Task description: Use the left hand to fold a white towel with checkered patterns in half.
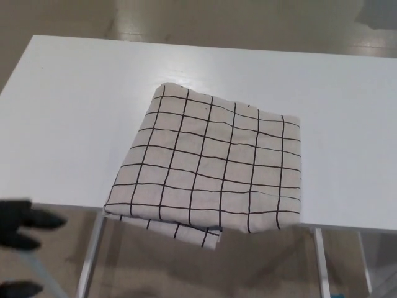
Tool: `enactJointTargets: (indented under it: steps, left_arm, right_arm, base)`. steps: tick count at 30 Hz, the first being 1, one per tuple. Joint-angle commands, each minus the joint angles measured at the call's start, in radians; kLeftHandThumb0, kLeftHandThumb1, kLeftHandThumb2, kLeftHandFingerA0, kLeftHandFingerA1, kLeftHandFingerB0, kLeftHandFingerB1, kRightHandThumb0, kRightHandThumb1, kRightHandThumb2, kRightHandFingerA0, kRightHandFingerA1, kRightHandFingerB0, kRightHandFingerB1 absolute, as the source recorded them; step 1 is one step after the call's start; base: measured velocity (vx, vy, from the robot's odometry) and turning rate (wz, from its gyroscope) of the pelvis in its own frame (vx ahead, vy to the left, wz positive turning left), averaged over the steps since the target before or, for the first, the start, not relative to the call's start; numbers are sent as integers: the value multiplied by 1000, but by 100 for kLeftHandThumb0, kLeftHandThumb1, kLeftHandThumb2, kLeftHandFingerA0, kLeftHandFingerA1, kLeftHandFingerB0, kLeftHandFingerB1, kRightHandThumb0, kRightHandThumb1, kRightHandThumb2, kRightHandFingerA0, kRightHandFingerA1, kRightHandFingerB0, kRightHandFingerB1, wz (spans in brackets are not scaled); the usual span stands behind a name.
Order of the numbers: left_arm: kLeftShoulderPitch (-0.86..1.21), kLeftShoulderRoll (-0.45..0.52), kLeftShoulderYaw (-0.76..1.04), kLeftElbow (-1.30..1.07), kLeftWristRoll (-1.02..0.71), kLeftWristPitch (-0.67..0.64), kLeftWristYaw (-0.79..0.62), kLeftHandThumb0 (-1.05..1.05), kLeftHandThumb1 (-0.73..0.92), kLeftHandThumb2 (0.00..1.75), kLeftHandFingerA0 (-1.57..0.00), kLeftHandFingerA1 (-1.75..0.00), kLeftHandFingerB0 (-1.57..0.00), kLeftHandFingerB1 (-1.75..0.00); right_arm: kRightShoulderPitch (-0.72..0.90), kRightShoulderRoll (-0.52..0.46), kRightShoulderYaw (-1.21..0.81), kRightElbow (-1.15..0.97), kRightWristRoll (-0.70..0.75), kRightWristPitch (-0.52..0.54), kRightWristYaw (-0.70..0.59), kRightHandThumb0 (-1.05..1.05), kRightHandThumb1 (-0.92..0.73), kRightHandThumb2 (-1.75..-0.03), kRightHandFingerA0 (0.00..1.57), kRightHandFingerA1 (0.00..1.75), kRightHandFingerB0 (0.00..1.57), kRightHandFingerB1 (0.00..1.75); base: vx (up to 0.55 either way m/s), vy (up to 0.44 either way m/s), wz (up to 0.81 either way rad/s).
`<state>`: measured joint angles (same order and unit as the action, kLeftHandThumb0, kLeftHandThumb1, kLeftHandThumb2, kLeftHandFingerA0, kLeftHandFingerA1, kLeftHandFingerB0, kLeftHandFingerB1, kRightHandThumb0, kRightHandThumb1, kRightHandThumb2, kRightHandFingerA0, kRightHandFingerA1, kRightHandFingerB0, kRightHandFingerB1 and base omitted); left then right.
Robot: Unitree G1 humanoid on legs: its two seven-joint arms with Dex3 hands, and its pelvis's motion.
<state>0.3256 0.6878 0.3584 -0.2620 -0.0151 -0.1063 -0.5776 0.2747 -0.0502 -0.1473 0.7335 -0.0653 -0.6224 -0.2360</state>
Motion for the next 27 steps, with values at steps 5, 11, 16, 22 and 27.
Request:
enactJointTargets:
  steps: [5, 11, 16, 22, 27]
  left_arm:
    - [91, -162, -113, 667, -111, -84, -239, -71, 50, 60, -62, -44, -62, -40]
    - [-47, -277, -176, 855, 41, -106, 65, -69, 53, 57, -52, -39, -53, -37]
    - [-185, -405, -102, 1045, -20, -16, 257, -62, 50, 56, -53, -42, -53, -38]
    - [-202, -414, -102, 1148, 2, -63, 314, -63, 51, 56, -55, -43, -55, -39]
    - [-238, -398, -125, 1196, 41, -151, 355, -61, 51, 56, -55, -44, -55, -39]
  right_arm:
    - [79, 38, -20, -56, 103, 63, 86, -41, -62, -97, 31, 55, 50, 65]
    - [77, 47, 4, -39, 79, 97, 104, -44, -80, -63, 30, 39, 48, 51]
    - [60, 27, -3, -40, 69, 121, 103, -46, -79, -63, 27, 38, 44, 48]
    - [43, 28, -1, -2, 56, 89, 96, -45, -81, -61, 31, 39, 44, 47]
    - [-18, 42, -22, 46, 80, 66, 91, -45, -81, -64, 32, 41, 45, 48]
  base:
    - [0, 0, 0]
    - [0, 0, 0]
    - [0, 0, 0]
    - [0, 0, 0]
    - [0, 0, 0]
